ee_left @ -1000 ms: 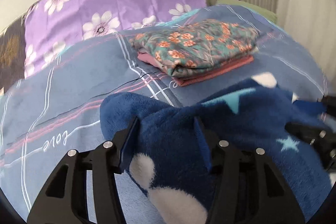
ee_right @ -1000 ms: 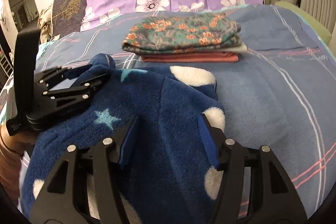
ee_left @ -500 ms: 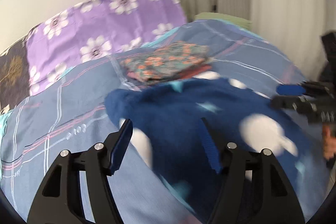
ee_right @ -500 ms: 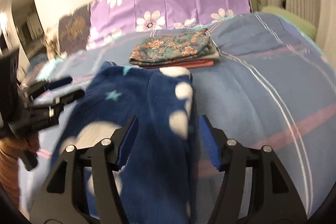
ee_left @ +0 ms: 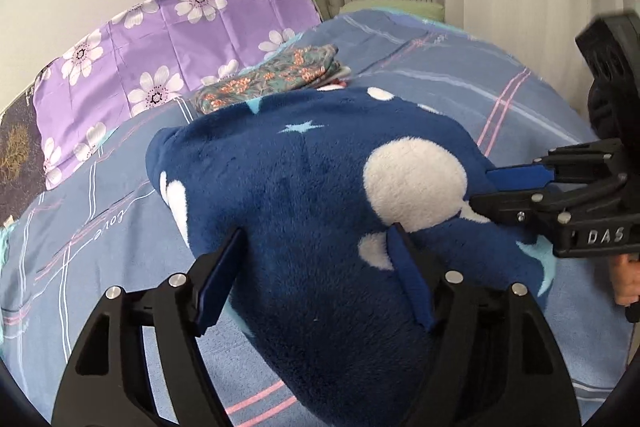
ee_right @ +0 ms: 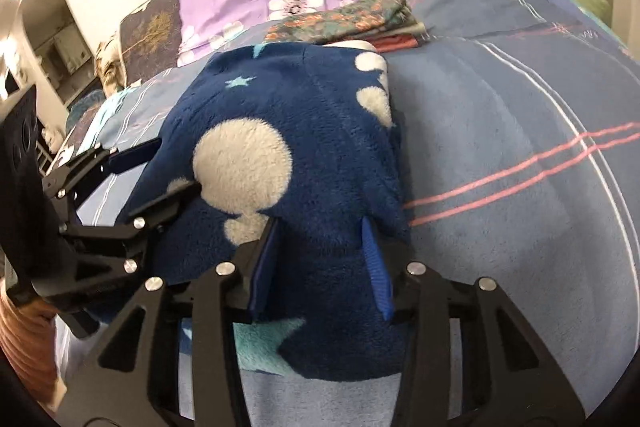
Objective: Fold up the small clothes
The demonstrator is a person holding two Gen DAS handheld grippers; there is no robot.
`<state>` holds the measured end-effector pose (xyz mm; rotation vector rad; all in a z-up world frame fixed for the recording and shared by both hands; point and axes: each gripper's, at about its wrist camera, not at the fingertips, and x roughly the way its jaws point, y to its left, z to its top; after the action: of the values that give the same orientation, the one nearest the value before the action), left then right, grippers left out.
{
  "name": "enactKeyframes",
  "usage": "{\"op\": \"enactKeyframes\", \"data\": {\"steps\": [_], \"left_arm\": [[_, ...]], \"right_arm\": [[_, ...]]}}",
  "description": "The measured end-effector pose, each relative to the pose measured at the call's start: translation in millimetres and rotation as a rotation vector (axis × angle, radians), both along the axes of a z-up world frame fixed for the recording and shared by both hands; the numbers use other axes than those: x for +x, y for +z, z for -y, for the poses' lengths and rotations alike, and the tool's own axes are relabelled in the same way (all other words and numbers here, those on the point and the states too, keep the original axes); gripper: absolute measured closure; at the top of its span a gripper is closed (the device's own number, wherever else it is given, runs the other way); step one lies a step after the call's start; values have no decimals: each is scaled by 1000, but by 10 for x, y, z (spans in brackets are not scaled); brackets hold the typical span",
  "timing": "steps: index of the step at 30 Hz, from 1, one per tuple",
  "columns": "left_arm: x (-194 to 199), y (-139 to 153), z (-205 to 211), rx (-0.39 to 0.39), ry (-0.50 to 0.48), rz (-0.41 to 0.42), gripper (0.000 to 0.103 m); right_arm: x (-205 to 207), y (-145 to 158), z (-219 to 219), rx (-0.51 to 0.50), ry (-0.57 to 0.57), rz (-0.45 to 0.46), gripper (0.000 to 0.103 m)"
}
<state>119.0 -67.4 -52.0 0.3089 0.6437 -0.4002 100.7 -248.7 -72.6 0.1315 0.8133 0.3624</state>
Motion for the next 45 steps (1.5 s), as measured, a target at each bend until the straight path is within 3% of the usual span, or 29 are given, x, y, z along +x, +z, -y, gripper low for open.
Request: {"op": "enactKeyframes", "data": {"steps": [2,5,7,10,14,17,19,22,26,28,29,30,32,35,39,43,45], "left_arm": [[-57,92,-105,-48,30,-22,26],[-263,234,-271,-118,59,-44,24],[-455,284,-325,-117,39,-30,22],[-812,271,-353,-77,-2,-4,20],[-1108,78,-272,-55,-88,-61,19],[-1029,-139,-133,42,-45,-77,19],[-922,-226,-77,50,-7,-87,19],[-775,-229,-15,46,61,-63,19],[-643,-303,132,153,107,-28,19],[-657,-363,184,215,106,-11,18],[-665,-375,186,243,101,0,17],[-676,-389,178,279,97,12,17],[-679,-394,115,318,87,13,17],[-649,-368,50,299,90,-13,17],[-706,-354,112,330,85,21,18],[-875,-247,161,343,8,42,19],[-1005,-138,150,298,-53,43,19]], "right_arm": [[-105,33,8,-3,6,24,59],[-273,111,133,35,-13,23,51],[-432,192,273,65,-34,39,48],[-589,230,457,41,-85,55,48],[-676,-33,750,58,-167,-57,48],[-653,-258,809,102,-187,-146,49],[-627,-336,768,120,-178,-170,49],[-572,-318,683,136,-146,-156,49],[-434,-367,556,113,-123,-158,48],[-422,-360,485,78,-90,-139,76],[-404,-348,473,63,-92,-140,84],[-399,-336,493,43,-105,-137,86],[-376,-366,530,39,-100,-143,86],[-382,-363,531,27,-110,-138,85],[-485,-247,608,1,-162,-115,72],[-645,80,849,34,-257,-24,72],[-718,277,875,93,-232,44,72]]}}
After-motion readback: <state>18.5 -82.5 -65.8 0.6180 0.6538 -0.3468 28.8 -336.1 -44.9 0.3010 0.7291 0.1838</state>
